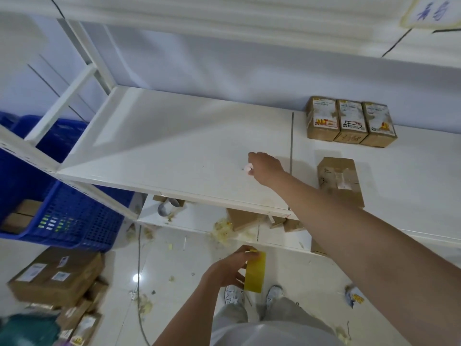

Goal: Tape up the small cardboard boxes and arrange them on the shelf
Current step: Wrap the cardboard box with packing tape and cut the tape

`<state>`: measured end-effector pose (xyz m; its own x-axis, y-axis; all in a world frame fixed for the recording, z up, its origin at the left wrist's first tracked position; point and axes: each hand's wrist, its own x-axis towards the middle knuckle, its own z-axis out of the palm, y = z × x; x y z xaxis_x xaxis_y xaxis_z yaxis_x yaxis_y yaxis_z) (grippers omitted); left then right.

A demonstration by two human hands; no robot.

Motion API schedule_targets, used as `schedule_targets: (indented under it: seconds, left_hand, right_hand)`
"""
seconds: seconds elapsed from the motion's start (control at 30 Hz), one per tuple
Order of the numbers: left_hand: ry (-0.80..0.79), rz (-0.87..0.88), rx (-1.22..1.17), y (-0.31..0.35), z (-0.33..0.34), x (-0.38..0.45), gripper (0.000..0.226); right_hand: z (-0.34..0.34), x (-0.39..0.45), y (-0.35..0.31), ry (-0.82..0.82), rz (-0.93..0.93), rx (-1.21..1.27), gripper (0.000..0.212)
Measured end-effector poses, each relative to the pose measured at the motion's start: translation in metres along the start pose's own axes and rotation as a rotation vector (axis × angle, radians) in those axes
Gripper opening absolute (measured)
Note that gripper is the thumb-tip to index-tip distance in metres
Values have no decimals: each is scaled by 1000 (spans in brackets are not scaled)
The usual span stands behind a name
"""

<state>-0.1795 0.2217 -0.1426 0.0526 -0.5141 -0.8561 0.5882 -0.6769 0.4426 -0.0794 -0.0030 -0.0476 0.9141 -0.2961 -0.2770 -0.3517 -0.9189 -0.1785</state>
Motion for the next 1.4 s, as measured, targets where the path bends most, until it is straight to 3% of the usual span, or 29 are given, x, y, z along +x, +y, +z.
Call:
schedule_targets:
  seconds: [0.17, 0.3, 0.63, 0.83, 1.17, 1.4]
  left_hand:
    - [40, -3, 63, 5, 3, -9, 37]
    - [78, 18, 74, 4, 9, -19, 32]
    - [152, 78, -36, -3, 37, -40, 34]
    - [167, 61, -26, -8, 39, -42, 25]
    - [120, 101, -14, -11, 34, -50, 43]
    - [101, 139, 3, -8, 26, -58, 48]
  right_hand:
    - [12, -56, 3, 107, 0, 537, 9]
    - [30, -112, 11, 81, -25, 727, 9]
    - [95, -190, 29, 30, 13, 772, 22]
    - [102, -197, 26, 3, 54, 691, 6]
    - [96, -200, 2, -60, 58, 580, 28]
    - [90, -197, -14, -76, 54, 460, 24]
